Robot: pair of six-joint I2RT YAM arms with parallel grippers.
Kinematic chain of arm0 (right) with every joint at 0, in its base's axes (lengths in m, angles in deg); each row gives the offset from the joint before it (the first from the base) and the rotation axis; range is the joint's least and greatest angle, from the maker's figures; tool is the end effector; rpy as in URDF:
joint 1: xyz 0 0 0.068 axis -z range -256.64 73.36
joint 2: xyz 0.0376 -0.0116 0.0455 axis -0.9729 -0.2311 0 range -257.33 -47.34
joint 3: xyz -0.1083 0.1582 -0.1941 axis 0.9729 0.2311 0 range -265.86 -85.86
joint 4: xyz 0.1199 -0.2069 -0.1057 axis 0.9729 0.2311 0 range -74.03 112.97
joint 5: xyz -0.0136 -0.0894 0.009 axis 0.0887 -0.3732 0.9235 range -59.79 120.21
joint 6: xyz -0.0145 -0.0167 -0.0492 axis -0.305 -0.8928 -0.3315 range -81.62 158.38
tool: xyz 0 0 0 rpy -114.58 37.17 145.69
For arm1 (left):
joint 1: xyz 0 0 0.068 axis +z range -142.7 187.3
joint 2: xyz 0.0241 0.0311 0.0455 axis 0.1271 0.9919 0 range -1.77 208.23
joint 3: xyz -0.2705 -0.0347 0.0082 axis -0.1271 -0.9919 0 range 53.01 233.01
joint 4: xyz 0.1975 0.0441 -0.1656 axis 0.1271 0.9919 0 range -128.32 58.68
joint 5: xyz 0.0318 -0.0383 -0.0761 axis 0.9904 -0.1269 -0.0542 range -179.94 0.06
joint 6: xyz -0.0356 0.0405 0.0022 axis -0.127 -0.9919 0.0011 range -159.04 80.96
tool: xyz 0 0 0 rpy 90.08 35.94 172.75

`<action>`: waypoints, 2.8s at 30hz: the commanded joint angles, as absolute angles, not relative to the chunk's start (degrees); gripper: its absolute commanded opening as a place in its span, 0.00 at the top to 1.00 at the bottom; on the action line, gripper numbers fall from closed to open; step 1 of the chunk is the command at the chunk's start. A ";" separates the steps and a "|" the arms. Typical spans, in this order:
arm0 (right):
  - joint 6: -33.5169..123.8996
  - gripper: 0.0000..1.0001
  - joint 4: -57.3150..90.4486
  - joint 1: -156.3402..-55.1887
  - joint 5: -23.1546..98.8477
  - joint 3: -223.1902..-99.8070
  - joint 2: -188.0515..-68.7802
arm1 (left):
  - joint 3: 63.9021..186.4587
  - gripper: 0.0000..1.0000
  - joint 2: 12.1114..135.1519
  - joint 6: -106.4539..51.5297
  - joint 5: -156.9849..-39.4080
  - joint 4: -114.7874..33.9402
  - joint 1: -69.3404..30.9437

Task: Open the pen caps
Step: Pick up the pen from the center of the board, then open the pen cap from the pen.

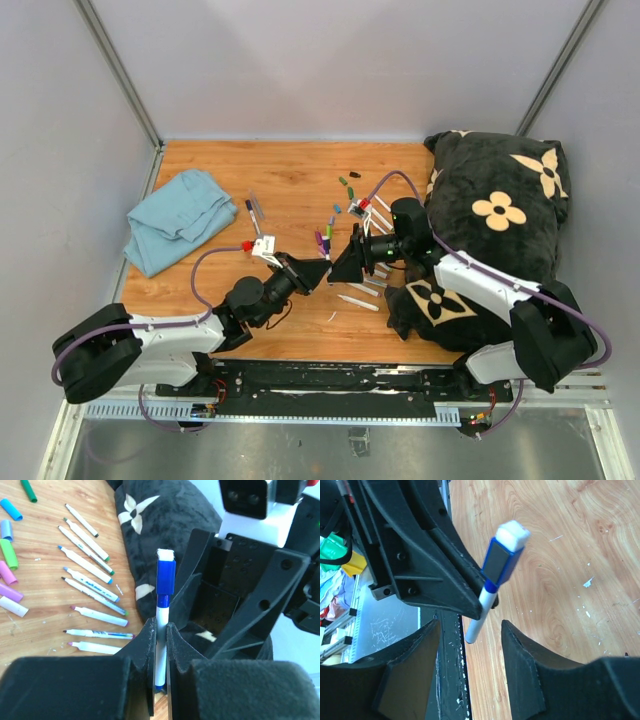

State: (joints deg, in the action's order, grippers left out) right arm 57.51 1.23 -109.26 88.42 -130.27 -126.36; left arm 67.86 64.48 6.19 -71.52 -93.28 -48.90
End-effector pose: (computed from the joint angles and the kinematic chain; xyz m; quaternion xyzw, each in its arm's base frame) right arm 0.2302 0.1833 0.2513 -0.3615 0.6774 0.5773 0.2778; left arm 0.1323 -0.1774 0.2077 -0.0515 0.6841 -0.4874 0.5402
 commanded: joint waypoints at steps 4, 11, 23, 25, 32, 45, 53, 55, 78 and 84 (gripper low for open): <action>58.81 0.52 1.56 -110.19 86.11 -130.91 -126.91 | 69.08 1.00 64.68 6.84 -66.05 -98.97 -51.09; 58.74 0.74 2.02 -110.82 87.72 -131.68 -126.80 | 69.79 1.00 66.61 7.54 -64.67 -99.74 -51.98; 49.84 0.99 12.15 -106.71 92.44 -135.71 -125.83 | 66.85 0.51 55.63 1.82 -64.11 -93.08 -52.02; 44.12 0.99 16.63 -105.08 94.69 -136.98 -125.90 | 66.48 0.35 52.30 -0.82 -65.82 -90.56 -52.02; 26.13 0.99 35.75 -102.62 96.02 -143.31 -126.92 | 65.15 0.01 45.97 -4.48 -70.23 -86.56 -51.56; 18.15 0.99 45.24 -102.30 94.75 -146.16 -128.72 | 68.45 0.01 52.47 5.51 -92.21 -85.85 -39.11; 16.76 0.99 47.26 -102.31 94.41 -147.21 -129.83 | 68.79 0.02 54.82 6.60 -93.57 -89.31 -37.97; 16.57 0.99 47.27 -102.30 94.41 -147.16 -129.63 | 68.67 0.02 55.03 6.70 -93.64 -89.69 -37.84; 15.79 0.98 47.96 -102.31 94.54 -147.28 -129.61 | 71.59 0.11 66.46 13.28 -99.81 -98.52 -35.32; 15.79 0.98 47.96 -102.39 94.65 -147.30 -129.92 | 73.75 0.22 68.93 12.94 -97.76 -98.52 -36.63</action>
